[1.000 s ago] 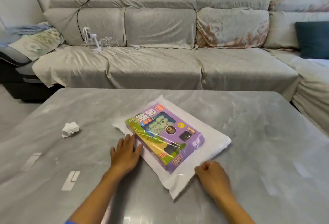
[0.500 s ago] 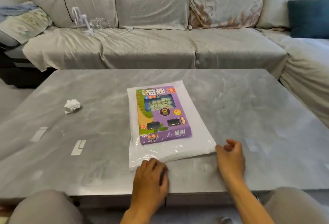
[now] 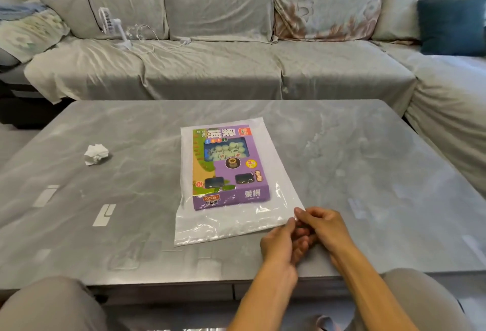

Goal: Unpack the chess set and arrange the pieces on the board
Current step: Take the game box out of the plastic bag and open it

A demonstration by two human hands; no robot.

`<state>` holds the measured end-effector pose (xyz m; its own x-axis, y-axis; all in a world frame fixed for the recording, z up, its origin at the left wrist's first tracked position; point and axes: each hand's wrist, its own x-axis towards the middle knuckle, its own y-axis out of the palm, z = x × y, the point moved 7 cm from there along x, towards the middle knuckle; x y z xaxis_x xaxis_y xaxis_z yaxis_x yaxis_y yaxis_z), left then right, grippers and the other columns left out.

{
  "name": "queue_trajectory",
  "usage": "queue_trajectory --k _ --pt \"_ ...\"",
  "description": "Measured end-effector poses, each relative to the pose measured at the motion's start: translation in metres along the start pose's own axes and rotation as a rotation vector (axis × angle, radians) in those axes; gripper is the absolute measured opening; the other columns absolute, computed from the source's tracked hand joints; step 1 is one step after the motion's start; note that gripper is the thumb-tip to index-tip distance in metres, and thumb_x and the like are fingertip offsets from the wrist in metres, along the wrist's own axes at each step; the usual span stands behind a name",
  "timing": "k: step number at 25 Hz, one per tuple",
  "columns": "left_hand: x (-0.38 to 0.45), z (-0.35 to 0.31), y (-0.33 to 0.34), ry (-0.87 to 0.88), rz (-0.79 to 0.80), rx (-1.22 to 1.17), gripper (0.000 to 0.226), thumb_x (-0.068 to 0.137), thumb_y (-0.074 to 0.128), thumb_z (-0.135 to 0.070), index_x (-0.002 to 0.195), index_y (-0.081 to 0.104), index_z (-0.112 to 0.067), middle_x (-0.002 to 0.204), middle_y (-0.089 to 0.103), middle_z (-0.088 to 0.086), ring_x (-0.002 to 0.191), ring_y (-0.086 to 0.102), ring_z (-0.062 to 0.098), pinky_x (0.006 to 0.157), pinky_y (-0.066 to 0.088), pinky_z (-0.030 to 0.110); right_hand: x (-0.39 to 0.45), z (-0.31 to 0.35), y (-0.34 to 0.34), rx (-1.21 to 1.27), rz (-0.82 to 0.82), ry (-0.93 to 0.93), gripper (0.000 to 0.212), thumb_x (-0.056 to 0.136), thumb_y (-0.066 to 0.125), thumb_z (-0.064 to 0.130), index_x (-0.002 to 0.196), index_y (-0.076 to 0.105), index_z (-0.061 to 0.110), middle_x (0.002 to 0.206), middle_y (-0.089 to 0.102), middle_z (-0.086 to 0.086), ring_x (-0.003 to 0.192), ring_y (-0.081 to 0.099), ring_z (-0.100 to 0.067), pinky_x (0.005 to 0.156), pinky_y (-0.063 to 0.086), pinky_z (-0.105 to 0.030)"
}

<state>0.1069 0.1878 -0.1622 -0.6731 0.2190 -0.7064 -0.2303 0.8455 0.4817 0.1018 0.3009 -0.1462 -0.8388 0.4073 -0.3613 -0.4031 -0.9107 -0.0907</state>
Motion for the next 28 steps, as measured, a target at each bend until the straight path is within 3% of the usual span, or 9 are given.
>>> queue_trajectory --k 8,12,19,21,22,23,25,26,28 --pt "0.002 -0.013 -0.028 0.06 -0.186 -0.013 0.017 0.09 0.063 -0.002 0.074 0.062 0.004 0.051 0.063 0.009 0.036 0.056 0.013 0.039 0.05 0.019 0.005 -0.004 0.003 -0.139 -0.013 -0.064 0.039 0.087 0.068 0.023 0.07 0.059 -0.011 0.053 0.056 -0.017 0.044 0.048 -0.023 0.042 0.043 -0.027" --pt "-0.012 -0.05 -0.093 0.126 -0.268 -0.047 0.012 0.088 0.065 -0.003 0.078 0.063 0.004 0.052 0.065 0.008 0.039 0.059 0.011 0.039 0.049 0.018 0.009 -0.007 -0.004 -0.112 -0.085 -0.058 0.036 0.089 0.066 0.025 0.067 0.06 -0.003 0.051 0.057 -0.013 0.041 0.052 -0.024 0.046 0.048 -0.03" --pt "-0.044 -0.102 -0.194 0.26 -0.407 -0.056 0.009 0.087 0.067 -0.005 0.09 0.065 0.004 0.061 0.068 0.01 0.044 0.061 0.012 0.041 0.05 0.02 0.01 -0.005 -0.006 0.009 -0.153 0.003 0.031 0.093 0.061 0.022 0.079 0.061 -0.006 0.062 0.061 -0.019 0.037 0.055 -0.019 0.037 0.049 -0.025" --pt "-0.059 -0.117 -0.204 0.474 -0.506 0.17 0.01 0.087 0.067 -0.012 0.095 0.064 -0.006 0.065 0.064 0.006 0.047 0.056 0.012 0.044 0.047 0.025 0.008 -0.006 -0.006 0.021 -0.157 -0.002 0.031 0.093 0.06 0.023 0.083 0.061 -0.006 0.064 0.063 -0.02 0.038 0.056 -0.019 0.037 0.049 -0.025" --pt "-0.068 -0.129 -0.197 0.681 -0.547 0.405 0.011 0.087 0.069 -0.017 0.095 0.062 -0.014 0.067 0.062 0.001 0.051 0.054 0.01 0.048 0.046 0.025 0.006 -0.005 -0.003 0.028 -0.129 -0.006 0.029 0.092 0.061 0.024 0.085 0.062 -0.004 0.065 0.064 -0.02 0.041 0.057 -0.019 0.039 0.05 -0.024" --pt "-0.078 -0.138 -0.174 0.918 -0.511 0.692 0.011 0.086 0.07 -0.021 0.092 0.061 -0.022 0.07 0.06 -0.004 0.058 0.054 0.007 0.053 0.045 0.021 0.004 -0.004 0.001 0.026 -0.086 -0.012 0.024 0.091 0.064 0.022 0.088 0.062 -0.002 0.068 0.067 -0.018 0.046 0.059 -0.02 0.041 0.05 -0.025" --pt "-0.075 -0.132 -0.111 1.274 -0.284 1.294 0.015 0.083 0.071 -0.029 0.095 0.062 -0.028 0.09 0.063 -0.01 0.083 0.056 0.005 0.069 0.046 0.019 -0.002 -0.004 0.008 -0.007 -0.008 -0.028 0.015 0.085 0.069 0.014 0.095 0.064 0.003 0.076 0.072 -0.013 0.059 0.063 -0.022 0.046 0.052 -0.026" --pt "-0.06 -0.119 -0.087 1.333 -0.163 1.523 0.02 0.083 0.07 -0.033 0.101 0.063 -0.027 0.104 0.062 -0.009 0.097 0.054 0.008 0.078 0.045 0.023 -0.004 -0.005 0.008 -0.008 0.006 -0.034 0.015 0.084 0.07 0.01 0.097 0.065 0.004 0.08 0.073 -0.012 0.064 0.065 -0.023 0.049 0.053 -0.026" --pt "-0.031 -0.107 -0.066 1.248 -0.048 1.725 0.025 0.089 0.063 -0.036 0.11 0.064 -0.023 0.118 0.058 -0.006 0.109 0.052 0.017 0.088 0.041 0.027 -0.006 -0.006 0.004 0.026 -0.008 -0.03 0.011 0.084 0.069 0.006 0.094 0.066 0.004 0.084 0.074 -0.014 0.067 0.065 -0.023 0.052 0.055 -0.026"
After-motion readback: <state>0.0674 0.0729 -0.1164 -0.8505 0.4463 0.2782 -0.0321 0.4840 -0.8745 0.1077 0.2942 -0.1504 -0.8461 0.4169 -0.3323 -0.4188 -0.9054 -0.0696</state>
